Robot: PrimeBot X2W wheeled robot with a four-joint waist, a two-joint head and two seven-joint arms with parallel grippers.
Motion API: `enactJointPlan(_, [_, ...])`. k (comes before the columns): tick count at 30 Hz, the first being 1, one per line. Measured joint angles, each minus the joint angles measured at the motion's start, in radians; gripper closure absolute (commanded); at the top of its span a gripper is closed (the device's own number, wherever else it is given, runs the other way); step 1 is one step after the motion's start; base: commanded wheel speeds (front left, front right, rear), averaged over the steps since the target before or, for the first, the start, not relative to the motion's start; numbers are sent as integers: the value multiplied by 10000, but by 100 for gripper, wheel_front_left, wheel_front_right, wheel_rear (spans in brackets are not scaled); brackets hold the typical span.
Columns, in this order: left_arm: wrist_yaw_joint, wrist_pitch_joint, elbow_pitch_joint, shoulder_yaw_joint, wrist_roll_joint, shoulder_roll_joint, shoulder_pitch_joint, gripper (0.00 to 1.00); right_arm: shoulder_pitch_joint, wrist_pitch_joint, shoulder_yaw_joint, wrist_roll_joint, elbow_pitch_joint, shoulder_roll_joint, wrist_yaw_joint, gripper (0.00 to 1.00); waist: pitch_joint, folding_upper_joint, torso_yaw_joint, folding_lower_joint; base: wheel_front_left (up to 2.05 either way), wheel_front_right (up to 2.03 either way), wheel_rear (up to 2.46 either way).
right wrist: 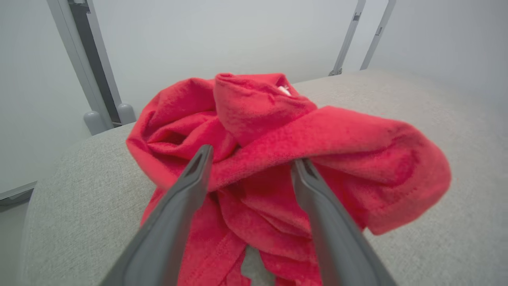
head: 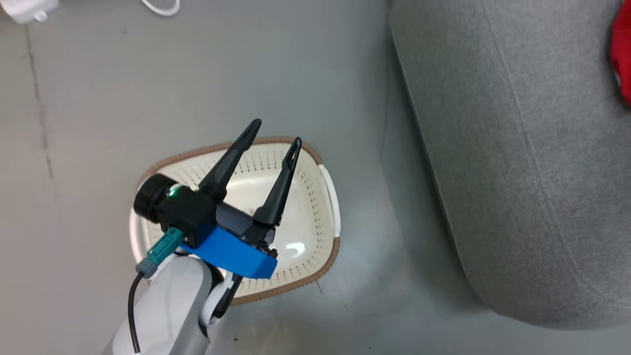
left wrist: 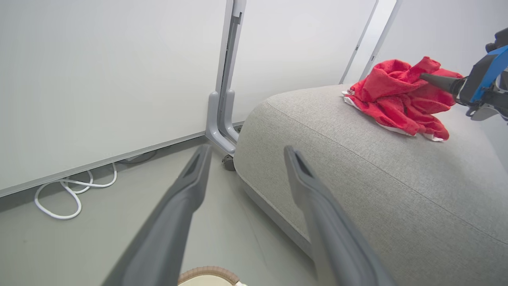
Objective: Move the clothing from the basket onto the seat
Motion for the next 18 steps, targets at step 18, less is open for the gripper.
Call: enactJointPlan(18, [0, -2, 984, 1718, -230, -1039, 2417, 0, 3799, 422, 2132, 345, -2510, 1110, 0, 0, -3269, 0, 1126, -3, 0, 0, 0])
